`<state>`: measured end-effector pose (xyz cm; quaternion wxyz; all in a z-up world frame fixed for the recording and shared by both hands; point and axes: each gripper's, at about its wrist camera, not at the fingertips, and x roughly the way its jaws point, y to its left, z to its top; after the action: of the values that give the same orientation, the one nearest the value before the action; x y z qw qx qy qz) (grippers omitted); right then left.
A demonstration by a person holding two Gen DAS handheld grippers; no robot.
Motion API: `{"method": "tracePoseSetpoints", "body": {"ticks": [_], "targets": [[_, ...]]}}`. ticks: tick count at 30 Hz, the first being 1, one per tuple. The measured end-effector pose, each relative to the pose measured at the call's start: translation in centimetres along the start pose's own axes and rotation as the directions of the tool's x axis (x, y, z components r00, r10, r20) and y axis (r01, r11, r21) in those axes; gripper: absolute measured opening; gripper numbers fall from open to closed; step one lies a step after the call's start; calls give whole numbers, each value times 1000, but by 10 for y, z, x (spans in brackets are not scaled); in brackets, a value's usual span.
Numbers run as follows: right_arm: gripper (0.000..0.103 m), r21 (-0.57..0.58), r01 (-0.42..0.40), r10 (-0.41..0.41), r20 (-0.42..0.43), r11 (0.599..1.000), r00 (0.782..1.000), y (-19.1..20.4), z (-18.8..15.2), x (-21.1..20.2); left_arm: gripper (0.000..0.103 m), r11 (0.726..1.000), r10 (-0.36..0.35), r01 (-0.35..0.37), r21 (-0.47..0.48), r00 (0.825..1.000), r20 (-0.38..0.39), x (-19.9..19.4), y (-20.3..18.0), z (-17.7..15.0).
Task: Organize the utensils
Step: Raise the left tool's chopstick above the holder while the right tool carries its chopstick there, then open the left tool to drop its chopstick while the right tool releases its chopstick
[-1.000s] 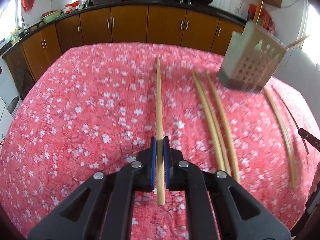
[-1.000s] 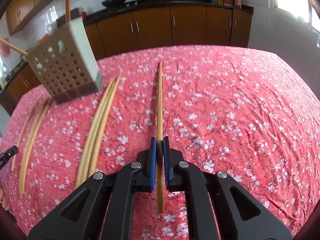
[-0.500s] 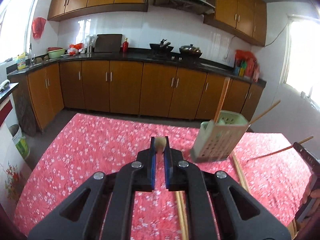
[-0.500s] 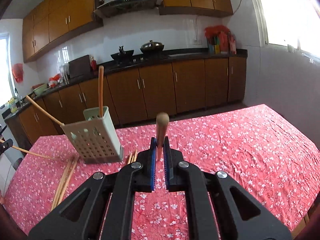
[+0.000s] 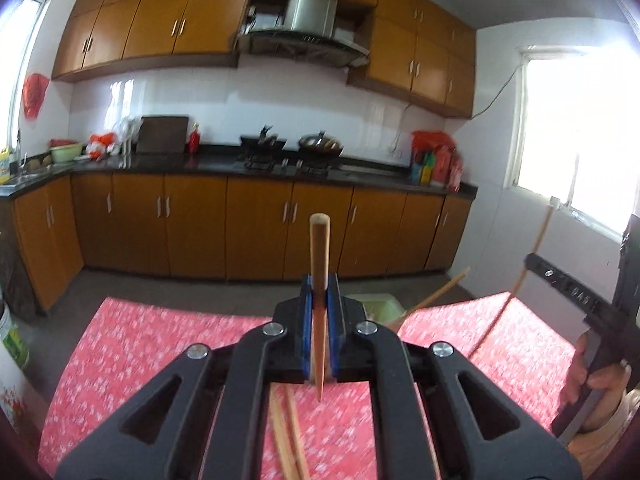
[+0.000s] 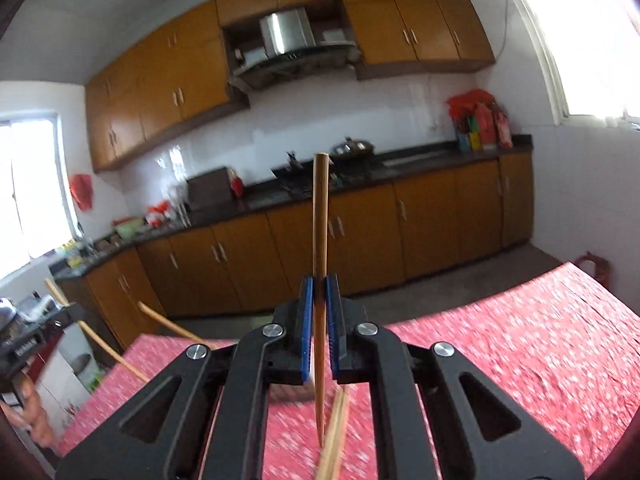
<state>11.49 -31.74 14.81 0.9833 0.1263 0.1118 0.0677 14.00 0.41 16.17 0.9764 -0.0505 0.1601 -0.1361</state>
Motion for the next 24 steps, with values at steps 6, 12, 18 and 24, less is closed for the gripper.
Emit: {"method": "tracePoseSetpoints", "body": {"ticks": [6,12,18,24], "targets": [[7,-8,-22,23,128,1000,992,25,27,17,8,1000,22,-22,0,991,129,16,-31,39],[7,-41,12,-4,195,999,981,38,28,54,8,999,50,-48,-15,985,164,48,-35,55],[8,-51,24,-19,92,998,996,34,-2,93,8,998,54,-52,-46,996,65,99,-19,30],[19,-67,23,-18,74,997,997,32,-9,78,10,998,52,-51,-42,998,30,103,-13,18]]}}
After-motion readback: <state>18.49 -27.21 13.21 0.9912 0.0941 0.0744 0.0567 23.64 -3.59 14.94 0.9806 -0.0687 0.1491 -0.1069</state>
